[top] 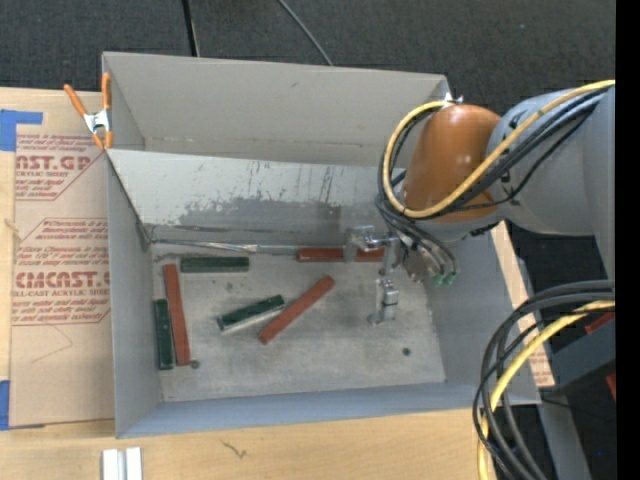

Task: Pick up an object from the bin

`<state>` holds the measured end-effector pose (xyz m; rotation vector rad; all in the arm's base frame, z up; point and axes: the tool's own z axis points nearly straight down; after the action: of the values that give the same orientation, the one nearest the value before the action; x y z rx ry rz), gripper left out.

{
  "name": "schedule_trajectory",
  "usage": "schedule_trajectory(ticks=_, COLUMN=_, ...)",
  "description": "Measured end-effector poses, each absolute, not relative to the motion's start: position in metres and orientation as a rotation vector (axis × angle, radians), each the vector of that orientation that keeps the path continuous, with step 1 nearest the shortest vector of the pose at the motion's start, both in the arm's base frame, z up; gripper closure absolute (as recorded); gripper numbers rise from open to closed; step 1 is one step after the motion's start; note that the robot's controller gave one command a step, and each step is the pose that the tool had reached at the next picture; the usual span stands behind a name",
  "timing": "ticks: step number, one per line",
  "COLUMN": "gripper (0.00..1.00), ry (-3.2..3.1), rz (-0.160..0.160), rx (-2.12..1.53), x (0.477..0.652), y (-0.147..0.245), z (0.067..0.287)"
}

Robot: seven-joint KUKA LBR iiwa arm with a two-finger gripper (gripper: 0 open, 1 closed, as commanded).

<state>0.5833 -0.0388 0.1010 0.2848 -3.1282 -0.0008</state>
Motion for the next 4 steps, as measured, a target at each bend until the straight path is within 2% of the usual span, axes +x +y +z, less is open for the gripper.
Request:
schedule_trajectory(ticks=1, gripper=0.00, ry=-3.135, rz=-0.004, rx=0.230, x=0.580, y=0.035, z=0.100)
schedule_trajectory(ticks=2, gripper=0.00, ry=-3.131, rz=0.001, rx=0.290, x=0.581, y=0.040, z=0.090)
schedule_trajectory(ticks=3, gripper=1.00, ry=-3.108, rz=-0.002, rx=0.464, x=0.573, y=0.077, z=0.071)
schedule_trajectory(ticks=4, gripper=1.00, ry=-3.108, rz=-0.002, rx=0.464, x=0.573, y=0.077, z=0.071)
